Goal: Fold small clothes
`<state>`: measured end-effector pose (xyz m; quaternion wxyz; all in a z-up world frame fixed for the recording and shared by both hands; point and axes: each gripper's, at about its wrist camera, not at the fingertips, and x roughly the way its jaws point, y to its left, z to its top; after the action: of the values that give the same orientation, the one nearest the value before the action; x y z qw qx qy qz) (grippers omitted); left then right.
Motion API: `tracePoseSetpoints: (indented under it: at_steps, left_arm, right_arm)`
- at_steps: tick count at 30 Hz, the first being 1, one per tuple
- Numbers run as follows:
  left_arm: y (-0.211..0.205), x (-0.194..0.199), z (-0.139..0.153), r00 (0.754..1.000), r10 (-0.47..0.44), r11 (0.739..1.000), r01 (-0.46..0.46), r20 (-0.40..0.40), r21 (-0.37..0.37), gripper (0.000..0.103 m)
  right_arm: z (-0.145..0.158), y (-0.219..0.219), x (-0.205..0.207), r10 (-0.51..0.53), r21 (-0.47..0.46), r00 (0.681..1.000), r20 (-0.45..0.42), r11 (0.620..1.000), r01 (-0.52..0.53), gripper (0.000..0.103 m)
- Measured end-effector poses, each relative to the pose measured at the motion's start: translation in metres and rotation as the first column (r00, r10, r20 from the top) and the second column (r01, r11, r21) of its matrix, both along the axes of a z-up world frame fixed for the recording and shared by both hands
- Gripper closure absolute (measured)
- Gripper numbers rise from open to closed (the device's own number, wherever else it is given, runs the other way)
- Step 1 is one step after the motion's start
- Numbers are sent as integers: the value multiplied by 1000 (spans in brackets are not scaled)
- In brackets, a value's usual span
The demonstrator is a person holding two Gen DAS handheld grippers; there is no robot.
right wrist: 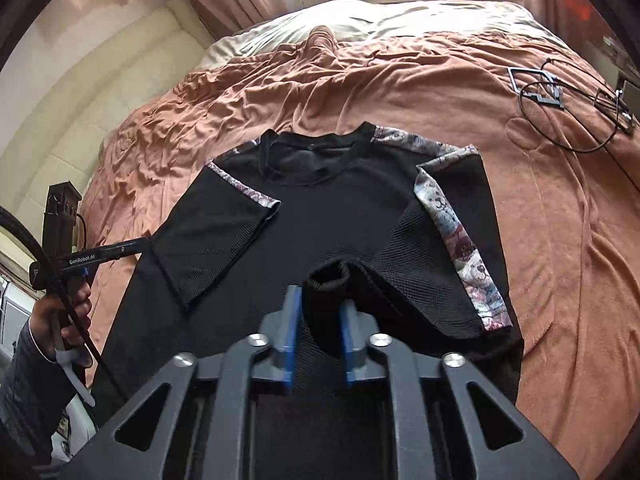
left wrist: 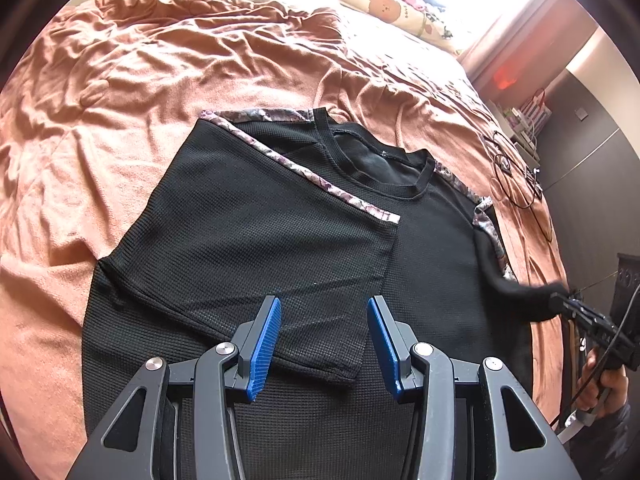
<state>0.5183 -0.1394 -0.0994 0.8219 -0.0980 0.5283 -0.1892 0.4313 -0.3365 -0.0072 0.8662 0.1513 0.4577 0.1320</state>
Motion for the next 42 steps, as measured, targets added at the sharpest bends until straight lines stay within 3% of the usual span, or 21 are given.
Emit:
tracePoseSetpoints:
  at_steps: [1, 2, 5, 10, 22, 24, 26, 27, 30, 42]
  left_arm:
    - [0, 0, 0, 1000, 1, 1000, -1, 0, -2, 56]
    - [0, 0, 0, 1000, 1, 1000, -1, -2, -4, 56]
    - [-1, -1, -2, 1000, -2, 1000, 2, -6, -3, 56]
    - [-1, -3, -6, 1000, -3, 1000, 3, -12, -4, 56]
    - [-1, -2, -33, 998, -11, 1000, 11, -54, 1, 56]
    - [1, -1, -37, 998, -11, 1000, 11, -61, 2, 56]
    - [3, -1, -40, 998, -9, 1000, 9, -67, 3, 56]
    - [6, -1, -41, 998, -6, 1000, 6, -69, 3, 56]
    - [12, -1, -42, 997, 3, 1000, -3, -71, -2, 56]
    - [34, 0, -34, 998, 25, 1000, -25, -60, -8, 56]
  right_arm:
    - [1, -5, -1, -18, 10, 1000, 11, 1000, 18, 37]
    - [3, -10, -2, -34, 27, 999, 25, 999, 34, 34]
    - [3, -30, -3, -94, 58, 995, 32, 994, 92, 34]
    - [-23, -61, 8, -222, 7, 974, -40, 975, 222, 34]
    - [-82, -69, 23, -326, -18, 935, -141, 945, 327, 58]
    - [-85, -66, 28, -330, -26, 933, -143, 944, 329, 66]
    - [-83, -62, 34, -328, -38, 933, -147, 945, 326, 92]
    - [-80, -59, 36, -324, -31, 935, -144, 946, 323, 97]
    - [-68, -50, 41, -303, -10, 946, -113, 953, 304, 101]
    - [-26, 27, 86, -143, 43, 990, -17, 989, 143, 101]
